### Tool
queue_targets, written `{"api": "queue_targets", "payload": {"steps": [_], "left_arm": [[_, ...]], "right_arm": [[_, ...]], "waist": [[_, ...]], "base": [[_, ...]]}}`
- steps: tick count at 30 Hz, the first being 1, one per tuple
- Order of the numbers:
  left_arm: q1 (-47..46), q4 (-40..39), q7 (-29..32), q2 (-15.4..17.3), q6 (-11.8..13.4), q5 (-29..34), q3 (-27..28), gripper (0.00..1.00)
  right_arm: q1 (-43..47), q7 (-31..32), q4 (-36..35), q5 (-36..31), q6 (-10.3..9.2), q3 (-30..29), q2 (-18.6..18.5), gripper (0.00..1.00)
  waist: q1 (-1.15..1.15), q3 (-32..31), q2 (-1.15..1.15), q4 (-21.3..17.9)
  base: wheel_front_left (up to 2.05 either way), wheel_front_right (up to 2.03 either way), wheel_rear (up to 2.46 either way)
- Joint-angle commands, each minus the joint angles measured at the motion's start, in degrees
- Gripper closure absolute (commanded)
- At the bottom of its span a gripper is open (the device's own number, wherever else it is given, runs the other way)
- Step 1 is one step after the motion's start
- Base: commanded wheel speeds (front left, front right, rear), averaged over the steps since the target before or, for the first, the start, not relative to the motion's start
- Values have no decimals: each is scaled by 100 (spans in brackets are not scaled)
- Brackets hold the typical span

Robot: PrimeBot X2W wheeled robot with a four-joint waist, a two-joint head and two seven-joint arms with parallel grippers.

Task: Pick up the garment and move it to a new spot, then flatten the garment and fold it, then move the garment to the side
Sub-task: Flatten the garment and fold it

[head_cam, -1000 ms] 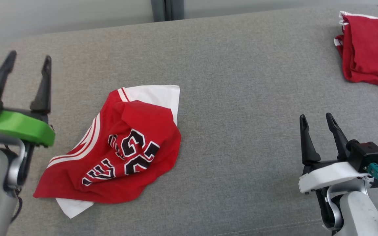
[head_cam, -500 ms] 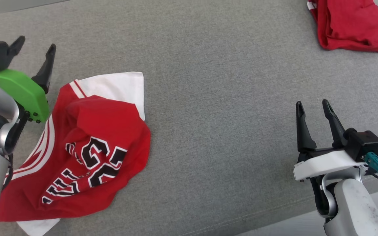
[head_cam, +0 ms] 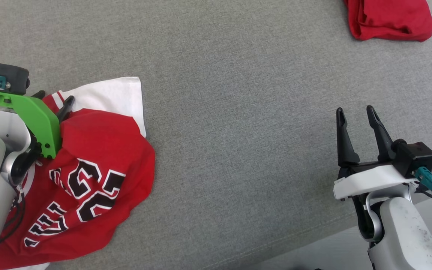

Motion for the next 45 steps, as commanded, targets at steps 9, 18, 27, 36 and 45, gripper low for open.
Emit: {"api": "queue_targets", "payload": {"steps": [9, 18, 27, 36, 45], "left_arm": [[-149, 20, 333, 160, -15, -370, -608, 100], [-910, -38, -789, 166, 33, -218, -328, 100], [-1292, 733, -2347, 145, 362, 235, -79, 100], [-1243, 1188, -2822, -195, 181, 276, -277, 100], [-1283, 663, -2984, -897, 86, 345, -633, 100]], "right_arm": [[-73, -27, -34, -2, -6, -4, 0, 0], [-14, -28, -74, -29, -6, -51, 1, 0], [-69, -28, -106, -14, -6, -71, 1, 0], [74, -27, -62, -132, -6, -143, 0, 0], [183, -28, 17, -167, -6, -171, 0, 0]], "waist": [[0, -66, 0, -6], [0, -105, 0, 7], [0, -96, 0, -78], [0, -380, 0, 98], [0, -758, 0, 275]], "base": [[0, 0, 0], [0, 0, 0], [0, 0, 0], [0, 0, 0], [0, 0, 0]]}}
